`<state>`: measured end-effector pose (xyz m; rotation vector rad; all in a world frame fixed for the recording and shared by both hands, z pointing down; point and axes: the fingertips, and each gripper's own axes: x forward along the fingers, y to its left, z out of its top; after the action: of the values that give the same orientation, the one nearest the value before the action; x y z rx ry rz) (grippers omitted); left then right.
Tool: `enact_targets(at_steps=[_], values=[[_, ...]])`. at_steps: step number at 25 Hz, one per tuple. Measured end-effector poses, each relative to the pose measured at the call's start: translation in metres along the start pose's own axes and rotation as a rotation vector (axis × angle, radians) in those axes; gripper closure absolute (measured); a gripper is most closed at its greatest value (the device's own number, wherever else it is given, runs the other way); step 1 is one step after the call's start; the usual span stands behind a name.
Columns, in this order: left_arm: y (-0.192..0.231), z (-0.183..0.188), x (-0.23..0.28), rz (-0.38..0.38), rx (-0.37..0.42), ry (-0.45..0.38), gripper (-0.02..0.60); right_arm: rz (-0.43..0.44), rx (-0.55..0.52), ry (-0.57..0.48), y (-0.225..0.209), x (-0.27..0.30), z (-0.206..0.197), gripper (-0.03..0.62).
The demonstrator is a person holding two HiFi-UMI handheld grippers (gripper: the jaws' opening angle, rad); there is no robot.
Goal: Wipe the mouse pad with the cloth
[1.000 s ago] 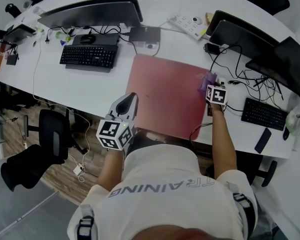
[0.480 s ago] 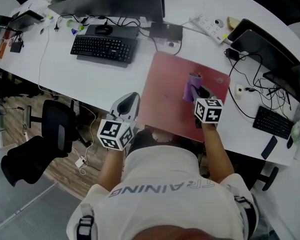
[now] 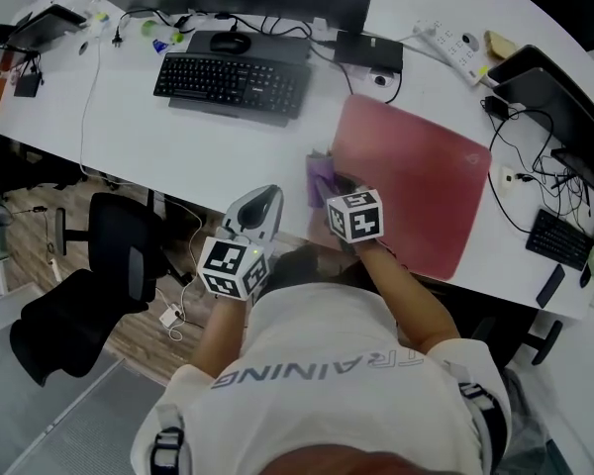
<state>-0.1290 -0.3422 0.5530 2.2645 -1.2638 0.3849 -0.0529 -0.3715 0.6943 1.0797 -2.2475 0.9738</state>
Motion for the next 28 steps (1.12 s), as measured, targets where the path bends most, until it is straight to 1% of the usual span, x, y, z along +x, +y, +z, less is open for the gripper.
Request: enact_targets(at_steps=[2,4,8,11,14,17,18,21,25,28], values=[[0.01,0.0,-0.002,-0.011,0.0,0.001,0.549,0.003,-0.033,0.028,0.018,0.019,-0.006,0.493],[0.017,0.002,-0.003,-0.022,-0.002,0.0,0.549,-0.012,-0.028,0.05,0.022,0.033,-0.01,0.492],[0.019,0.004,-0.004,-0.045,-0.005,0.002,0.549,-0.065,0.004,0.101,0.004,0.043,-0.02,0.491],[0.008,0.007,-0.002,-0.068,0.0,-0.002,0.549,-0.101,0.025,0.111,-0.018,0.038,-0.026,0.489],[-0.017,0.012,0.002,-0.098,-0.005,-0.015,0.549,-0.105,0.054,0.101,-0.032,0.027,-0.029,0.485],[-0.048,0.017,0.005,-0.123,0.001,-0.033,0.549,-0.142,0.035,0.094,-0.054,0.009,-0.038,0.482],[-0.057,0.015,0.006,-0.127,0.004,-0.032,0.549,-0.157,0.021,0.094,-0.061,0.001,-0.042,0.473],[-0.085,0.009,0.006,-0.135,0.007,-0.027,0.549,-0.186,-0.005,0.092,-0.084,-0.025,-0.052,0.471],[-0.124,0.006,0.006,-0.141,0.012,-0.045,0.549,-0.201,0.03,0.087,-0.118,-0.06,-0.07,0.471],[-0.15,0.004,0.007,-0.145,0.017,-0.057,0.549,-0.237,0.051,0.085,-0.144,-0.092,-0.079,0.47]])
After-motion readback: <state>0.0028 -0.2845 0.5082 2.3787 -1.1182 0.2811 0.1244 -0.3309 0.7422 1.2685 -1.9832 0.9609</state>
